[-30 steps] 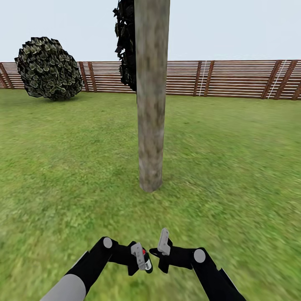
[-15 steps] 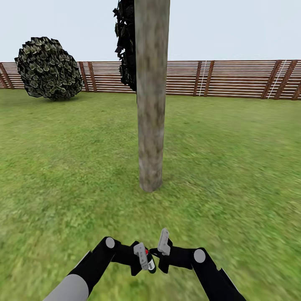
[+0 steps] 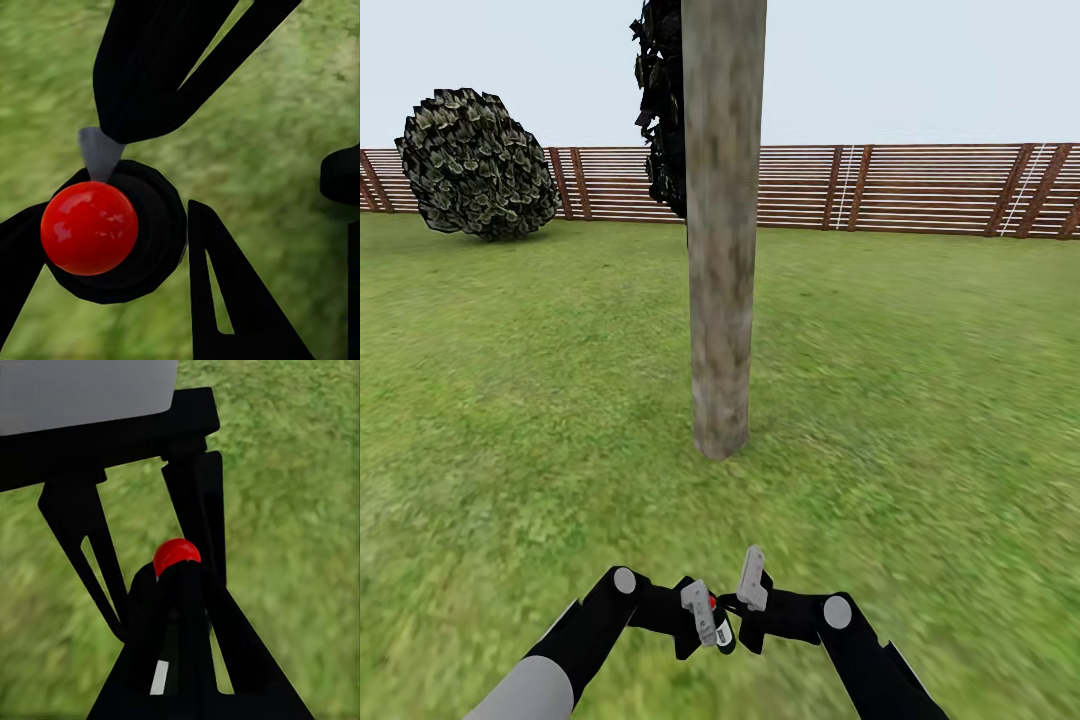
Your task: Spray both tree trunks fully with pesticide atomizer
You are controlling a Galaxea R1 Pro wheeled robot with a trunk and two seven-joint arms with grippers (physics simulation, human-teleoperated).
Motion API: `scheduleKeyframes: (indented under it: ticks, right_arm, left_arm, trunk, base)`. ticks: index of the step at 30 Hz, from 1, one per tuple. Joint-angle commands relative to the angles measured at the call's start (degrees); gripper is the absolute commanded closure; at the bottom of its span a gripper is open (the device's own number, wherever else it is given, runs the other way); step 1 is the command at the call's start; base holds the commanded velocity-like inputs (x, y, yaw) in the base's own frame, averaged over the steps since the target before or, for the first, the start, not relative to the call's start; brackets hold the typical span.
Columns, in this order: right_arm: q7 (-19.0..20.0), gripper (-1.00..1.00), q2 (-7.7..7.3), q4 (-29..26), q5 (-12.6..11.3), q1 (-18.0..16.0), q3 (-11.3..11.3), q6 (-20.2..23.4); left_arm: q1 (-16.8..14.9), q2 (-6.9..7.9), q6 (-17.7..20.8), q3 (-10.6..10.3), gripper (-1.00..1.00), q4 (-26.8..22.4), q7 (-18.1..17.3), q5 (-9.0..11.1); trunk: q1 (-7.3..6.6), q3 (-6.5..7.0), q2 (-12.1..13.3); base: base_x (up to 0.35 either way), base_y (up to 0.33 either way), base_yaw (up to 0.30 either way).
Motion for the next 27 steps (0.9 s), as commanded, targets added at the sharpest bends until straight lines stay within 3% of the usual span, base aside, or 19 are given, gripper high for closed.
scheduleKeyframes:
  ticks: [1,13,19,27]
  right_arm:
    - [0.05,1.00,0.02,-0.02,0.60,-0.02,-0.07,-0.43]
    - [0.05,1.00,-0.06,0.03,0.74,-0.02,-0.07,-0.43]
    - [0.05,1.00,-0.06,0.03,0.78,-0.02,-0.07,-0.43]
    - [0.05,1.00,-0.06,0.03,0.78,-0.02,-0.07,-0.43]
  left_arm:
    - [-0.02,-0.02,-0.22,0.05,1.00,-0.08,-0.14,-0.38]
    - [-0.02,-0.10,-0.30,0.05,1.00,-0.01,-0.23,-0.30]
    - [-0.09,-0.09,-0.30,0.05,1.00,-0.07,-3.18,-0.37]
    - [0.01,0.06,-0.21,0.12,1.00,0.11,-3.12,-0.77]
  trunk:
    - [-0.01,-0.05,-0.02]
    - [-0.01,-0.05,-0.02]
    - [-0.01,-0.05,-0.02]
    - [-0.01,-0.05,-0.02]
  base:
    - [0.000,0.000,0.000]
    - [0.000,0.000,0.000]
    - [0.000,0.000,0.000]
    - [0.000,0.000,0.000]
